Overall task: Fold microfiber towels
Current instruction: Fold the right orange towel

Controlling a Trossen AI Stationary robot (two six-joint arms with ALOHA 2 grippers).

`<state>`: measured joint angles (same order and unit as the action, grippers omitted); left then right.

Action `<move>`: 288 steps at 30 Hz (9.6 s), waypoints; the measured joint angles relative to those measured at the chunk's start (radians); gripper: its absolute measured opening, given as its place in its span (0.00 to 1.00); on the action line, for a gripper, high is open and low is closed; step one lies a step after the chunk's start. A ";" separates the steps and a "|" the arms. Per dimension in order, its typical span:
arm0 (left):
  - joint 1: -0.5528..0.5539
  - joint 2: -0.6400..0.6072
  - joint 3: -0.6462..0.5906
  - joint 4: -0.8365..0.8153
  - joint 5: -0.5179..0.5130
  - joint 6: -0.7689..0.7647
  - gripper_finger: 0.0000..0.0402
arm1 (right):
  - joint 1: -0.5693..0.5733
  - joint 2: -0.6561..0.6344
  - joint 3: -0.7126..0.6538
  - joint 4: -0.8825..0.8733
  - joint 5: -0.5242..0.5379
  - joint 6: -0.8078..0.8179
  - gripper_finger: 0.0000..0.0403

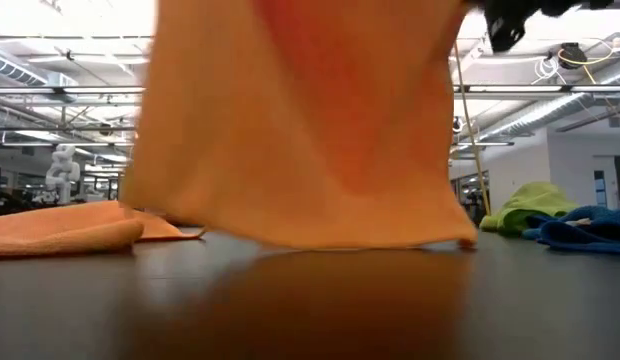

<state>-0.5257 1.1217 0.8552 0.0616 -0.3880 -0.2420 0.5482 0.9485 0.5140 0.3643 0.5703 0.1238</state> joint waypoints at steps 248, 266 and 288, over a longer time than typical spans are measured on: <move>-0.113 0.541 -0.063 -0.229 -0.242 -0.672 0.31 | -0.238 0.734 0.002 0.110 -0.470 0.489 0.13; -0.090 0.661 -0.064 -0.116 -0.232 -0.707 0.31 | -0.239 0.734 0.000 0.131 -0.471 0.484 0.13; 0.009 0.661 -0.064 -0.108 -0.214 -0.633 0.31 | -0.239 0.734 0.000 0.132 -0.471 0.476 0.13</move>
<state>-0.5165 1.7828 0.7914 -0.0463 -0.6020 -0.8753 0.3092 1.6829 0.5140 0.4961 0.0994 0.5997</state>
